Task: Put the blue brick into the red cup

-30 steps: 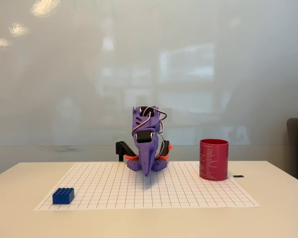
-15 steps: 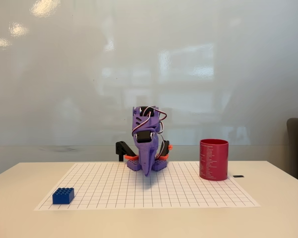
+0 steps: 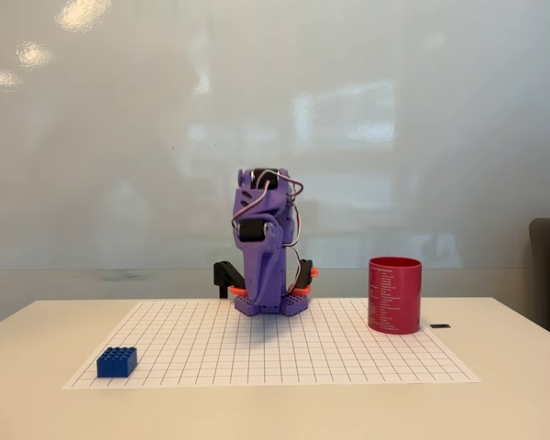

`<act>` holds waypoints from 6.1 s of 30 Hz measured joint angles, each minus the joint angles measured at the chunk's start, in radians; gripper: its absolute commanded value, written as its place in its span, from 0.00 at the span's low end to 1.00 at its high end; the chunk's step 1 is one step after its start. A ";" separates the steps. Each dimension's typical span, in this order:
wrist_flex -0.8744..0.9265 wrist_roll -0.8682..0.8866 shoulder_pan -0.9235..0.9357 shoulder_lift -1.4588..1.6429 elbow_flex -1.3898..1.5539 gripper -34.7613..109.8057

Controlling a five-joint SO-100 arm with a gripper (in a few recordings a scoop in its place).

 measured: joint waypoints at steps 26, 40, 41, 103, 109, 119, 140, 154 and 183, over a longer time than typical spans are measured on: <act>0.486 -0.565 0.293 -1.031 -1.095 0.24; 0.426 -0.871 0.618 -1.166 -1.114 0.24; 0.394 -0.881 0.629 -1.170 -1.077 0.24; -0.129 -0.767 0.469 -1.431 -1.075 0.24; -0.126 -0.776 0.469 -1.431 -1.075 0.24; -0.109 -0.831 0.522 -1.431 -1.075 0.57; -0.078 -0.854 0.463 -1.486 -1.017 0.57; -0.176 -0.813 0.505 -1.583 -1.015 0.56; -0.273 -0.842 0.563 -1.595 -1.005 0.24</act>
